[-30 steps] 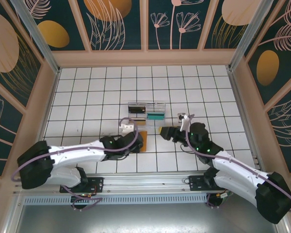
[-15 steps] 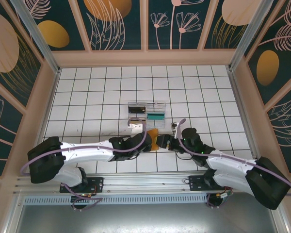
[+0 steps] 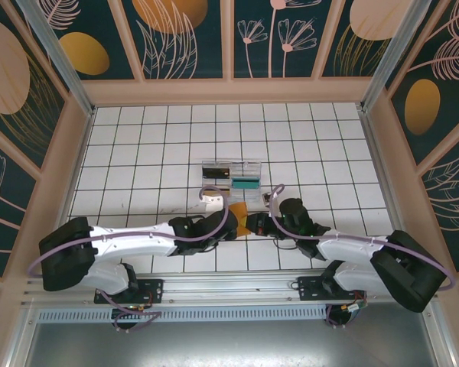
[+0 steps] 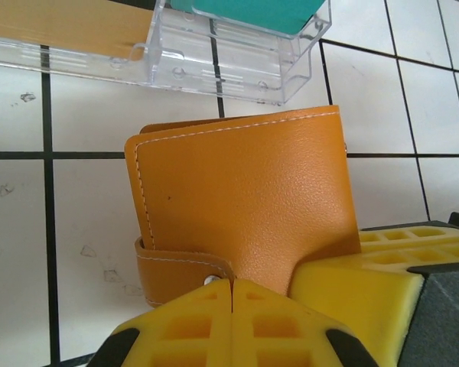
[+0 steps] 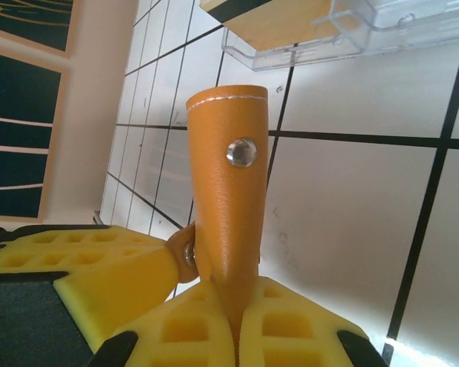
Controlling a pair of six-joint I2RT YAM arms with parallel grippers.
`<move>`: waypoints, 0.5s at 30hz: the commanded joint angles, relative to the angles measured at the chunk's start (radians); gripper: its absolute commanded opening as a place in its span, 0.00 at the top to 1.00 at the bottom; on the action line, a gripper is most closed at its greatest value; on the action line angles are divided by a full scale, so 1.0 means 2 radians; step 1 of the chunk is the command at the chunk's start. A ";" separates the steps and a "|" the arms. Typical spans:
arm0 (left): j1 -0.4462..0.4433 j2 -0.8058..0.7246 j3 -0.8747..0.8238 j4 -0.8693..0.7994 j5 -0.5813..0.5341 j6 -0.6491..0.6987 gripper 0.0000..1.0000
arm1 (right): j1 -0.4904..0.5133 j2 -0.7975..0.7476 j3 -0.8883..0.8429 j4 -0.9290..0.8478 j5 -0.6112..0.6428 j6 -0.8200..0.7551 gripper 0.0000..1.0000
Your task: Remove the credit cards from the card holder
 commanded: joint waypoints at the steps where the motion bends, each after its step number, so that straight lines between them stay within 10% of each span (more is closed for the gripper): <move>1: -0.003 -0.051 -0.019 -0.036 -0.046 -0.015 1.00 | -0.010 -0.019 0.004 -0.030 0.021 -0.013 1.00; 15: 0.001 -0.121 -0.093 0.008 -0.060 -0.006 1.00 | -0.039 -0.033 -0.038 -0.012 0.013 -0.003 1.00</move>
